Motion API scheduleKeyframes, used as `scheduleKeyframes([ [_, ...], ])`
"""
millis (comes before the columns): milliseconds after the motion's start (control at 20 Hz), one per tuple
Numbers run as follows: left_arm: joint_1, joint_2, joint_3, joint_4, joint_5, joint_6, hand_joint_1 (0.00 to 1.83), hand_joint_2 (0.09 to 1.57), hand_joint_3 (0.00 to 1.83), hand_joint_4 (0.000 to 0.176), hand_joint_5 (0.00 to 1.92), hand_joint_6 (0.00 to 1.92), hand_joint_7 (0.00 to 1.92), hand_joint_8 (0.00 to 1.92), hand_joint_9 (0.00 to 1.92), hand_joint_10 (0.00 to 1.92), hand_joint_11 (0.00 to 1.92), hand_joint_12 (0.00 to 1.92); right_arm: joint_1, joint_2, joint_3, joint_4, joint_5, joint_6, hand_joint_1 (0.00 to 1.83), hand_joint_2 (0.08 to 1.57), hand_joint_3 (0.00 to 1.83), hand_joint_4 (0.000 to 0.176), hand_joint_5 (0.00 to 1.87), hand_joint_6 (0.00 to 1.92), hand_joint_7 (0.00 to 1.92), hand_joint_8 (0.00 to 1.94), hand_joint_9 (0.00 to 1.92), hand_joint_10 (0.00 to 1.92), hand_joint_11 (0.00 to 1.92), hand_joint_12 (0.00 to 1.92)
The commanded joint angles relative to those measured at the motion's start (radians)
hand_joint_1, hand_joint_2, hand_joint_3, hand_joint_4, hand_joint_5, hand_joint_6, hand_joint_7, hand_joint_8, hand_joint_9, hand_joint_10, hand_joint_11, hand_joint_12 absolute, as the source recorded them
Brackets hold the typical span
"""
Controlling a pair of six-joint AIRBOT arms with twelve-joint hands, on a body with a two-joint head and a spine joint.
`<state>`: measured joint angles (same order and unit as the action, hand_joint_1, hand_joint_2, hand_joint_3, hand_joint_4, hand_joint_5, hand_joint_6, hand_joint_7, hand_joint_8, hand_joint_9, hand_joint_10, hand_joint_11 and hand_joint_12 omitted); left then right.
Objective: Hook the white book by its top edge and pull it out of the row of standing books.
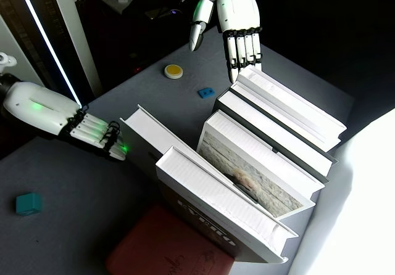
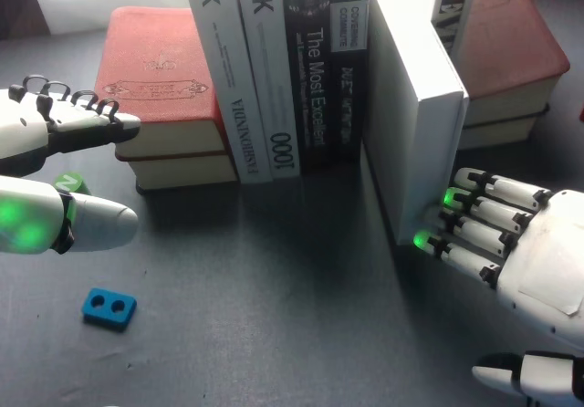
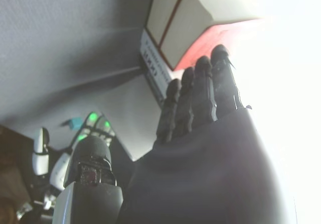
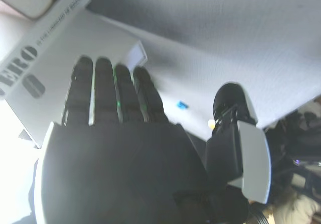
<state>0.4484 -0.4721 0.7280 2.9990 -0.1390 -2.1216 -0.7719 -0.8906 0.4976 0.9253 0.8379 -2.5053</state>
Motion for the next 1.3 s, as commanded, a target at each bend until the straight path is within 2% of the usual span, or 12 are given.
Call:
scheduleKeyframes([
  [0, -0.015, -0.004, 0.006, 0.013, 0.095, -0.002, 0.00, 1.21, 0.00, 0.000, 0.00, 0.00, 0.00, 0.00, 0.00, 0.00, 0.00, 0.00, 0.000, 0.004, 0.011, -0.031, 0.105, -0.005, 0.00, 1.18, 0.01, 0.000, 0.00, 0.00, 0.00, 0.00, 0.00, 0.00, 0.00, 0.00],
  [350, -0.015, -0.003, 0.004, 0.013, 0.091, -0.002, 0.00, 1.20, 0.00, 0.000, 0.00, 0.00, 0.00, 0.00, 0.00, 0.00, 0.00, 0.00, -0.012, -0.007, 0.010, -0.030, 0.079, -0.006, 0.00, 1.17, 0.01, 0.000, 0.00, 0.00, 0.00, 0.00, 0.00, 0.00, 0.00, 0.00],
  [650, -0.015, -0.003, 0.004, 0.013, 0.091, -0.002, 0.00, 1.21, 0.00, 0.000, 0.00, 0.00, 0.00, 0.00, 0.00, 0.00, 0.00, 0.00, -0.015, 0.071, -0.107, 0.006, 0.081, -0.007, 0.00, 1.16, 0.00, 0.000, 0.00, 0.00, 0.00, 0.00, 0.00, 0.00, 0.00, 0.00],
  [800, -0.015, -0.002, 0.004, 0.013, 0.091, -0.002, 0.00, 1.20, 0.00, 0.000, 0.00, 0.00, 0.00, 0.00, 0.00, 0.00, 0.00, 0.00, -0.005, 0.135, -0.179, 0.006, 0.090, 0.000, 0.00, 1.16, 0.00, 0.000, 0.00, 0.00, 0.00, 0.00, 0.00, 0.00, 0.00, 0.00],
  [1100, -0.014, -0.001, 0.005, 0.013, 0.096, -0.002, 0.00, 1.21, 0.00, 0.000, 0.00, 0.00, 0.00, 0.00, 0.00, 0.00, 0.00, 0.00, 0.075, 0.231, -0.319, 0.006, 0.118, -0.002, 0.00, 1.16, 0.00, 0.000, 0.01, 0.00, 0.00, 0.00, 0.00, 0.00, 0.00, 0.00],
  [1250, -0.013, 0.007, 0.002, 0.013, 0.097, -0.001, 0.00, 1.21, 0.00, 0.000, 0.00, 0.00, 0.00, 0.00, 0.00, 0.00, 0.00, 0.00, 0.122, 0.249, -0.360, 0.005, 0.145, 0.000, 0.00, 1.16, 0.00, 0.000, 0.01, 0.00, 0.00, 0.00, 0.00, 0.00, 0.00, 0.00],
])
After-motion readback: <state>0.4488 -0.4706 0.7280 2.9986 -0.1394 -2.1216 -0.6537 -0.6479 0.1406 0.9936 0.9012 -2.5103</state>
